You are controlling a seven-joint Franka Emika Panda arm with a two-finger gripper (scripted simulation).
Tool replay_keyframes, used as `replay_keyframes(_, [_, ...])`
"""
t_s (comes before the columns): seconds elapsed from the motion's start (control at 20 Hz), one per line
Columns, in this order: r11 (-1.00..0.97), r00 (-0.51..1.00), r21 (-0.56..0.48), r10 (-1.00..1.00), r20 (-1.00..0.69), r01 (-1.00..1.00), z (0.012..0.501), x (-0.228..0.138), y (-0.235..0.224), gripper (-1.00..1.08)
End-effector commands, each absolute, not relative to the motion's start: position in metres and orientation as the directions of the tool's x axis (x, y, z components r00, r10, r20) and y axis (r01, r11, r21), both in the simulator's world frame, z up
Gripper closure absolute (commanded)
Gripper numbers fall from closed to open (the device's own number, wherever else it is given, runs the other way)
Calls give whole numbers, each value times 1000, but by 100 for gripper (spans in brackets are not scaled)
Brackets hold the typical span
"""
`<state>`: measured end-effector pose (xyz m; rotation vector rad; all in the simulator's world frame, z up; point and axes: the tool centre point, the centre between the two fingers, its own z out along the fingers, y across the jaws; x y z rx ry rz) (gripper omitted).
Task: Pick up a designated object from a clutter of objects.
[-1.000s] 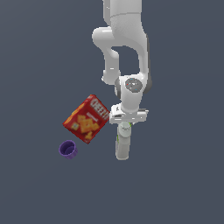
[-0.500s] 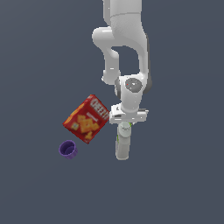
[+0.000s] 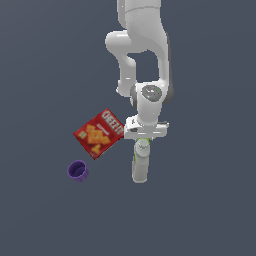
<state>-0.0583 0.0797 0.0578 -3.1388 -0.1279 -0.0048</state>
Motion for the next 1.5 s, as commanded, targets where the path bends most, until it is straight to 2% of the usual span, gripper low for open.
replay_keyframes(0.0, [-997,997,0,81,4,81,68,-60,77,108])
replay_keyframes(0.45, [-997,997,-1,81,3,81,128,-69,59,108])
replay_keyframes(1.45, [-997,997,-2,81,1,81,315,-94,6,108])
